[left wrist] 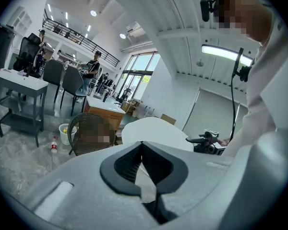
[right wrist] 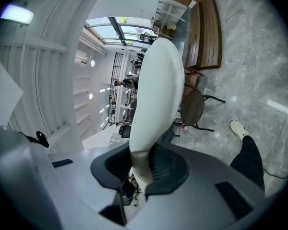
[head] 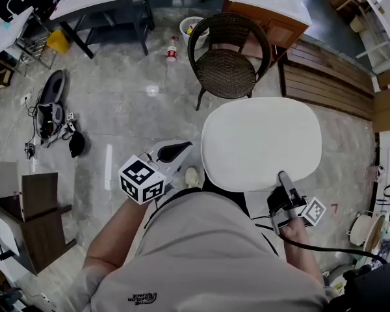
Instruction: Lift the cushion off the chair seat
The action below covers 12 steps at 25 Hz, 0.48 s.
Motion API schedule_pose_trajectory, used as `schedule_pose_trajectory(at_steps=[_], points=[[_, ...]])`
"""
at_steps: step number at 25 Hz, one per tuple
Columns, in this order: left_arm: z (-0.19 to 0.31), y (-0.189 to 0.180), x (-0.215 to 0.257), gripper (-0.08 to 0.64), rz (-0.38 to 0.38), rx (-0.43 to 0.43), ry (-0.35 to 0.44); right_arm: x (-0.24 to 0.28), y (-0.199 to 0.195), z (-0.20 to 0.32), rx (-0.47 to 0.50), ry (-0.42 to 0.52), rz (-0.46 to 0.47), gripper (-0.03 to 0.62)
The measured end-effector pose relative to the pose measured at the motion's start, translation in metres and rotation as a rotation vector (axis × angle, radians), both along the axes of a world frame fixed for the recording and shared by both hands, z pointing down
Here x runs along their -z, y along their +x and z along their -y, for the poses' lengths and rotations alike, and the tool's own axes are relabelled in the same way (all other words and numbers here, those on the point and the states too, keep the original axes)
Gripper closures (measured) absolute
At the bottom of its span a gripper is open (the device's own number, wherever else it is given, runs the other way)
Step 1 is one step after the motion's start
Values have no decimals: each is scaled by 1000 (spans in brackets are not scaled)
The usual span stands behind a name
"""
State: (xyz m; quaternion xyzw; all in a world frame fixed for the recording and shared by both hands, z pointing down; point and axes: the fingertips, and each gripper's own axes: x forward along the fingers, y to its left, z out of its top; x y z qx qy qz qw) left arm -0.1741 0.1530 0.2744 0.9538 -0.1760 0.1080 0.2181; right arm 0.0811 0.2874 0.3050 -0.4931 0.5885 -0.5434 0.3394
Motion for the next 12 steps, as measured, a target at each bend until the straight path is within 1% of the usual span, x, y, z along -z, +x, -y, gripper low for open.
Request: schedule_pose_trajectory(at_steps=[12], points=[[10,16,4,552,-6,-22,8,0,8,3,-14,-2,6,512]])
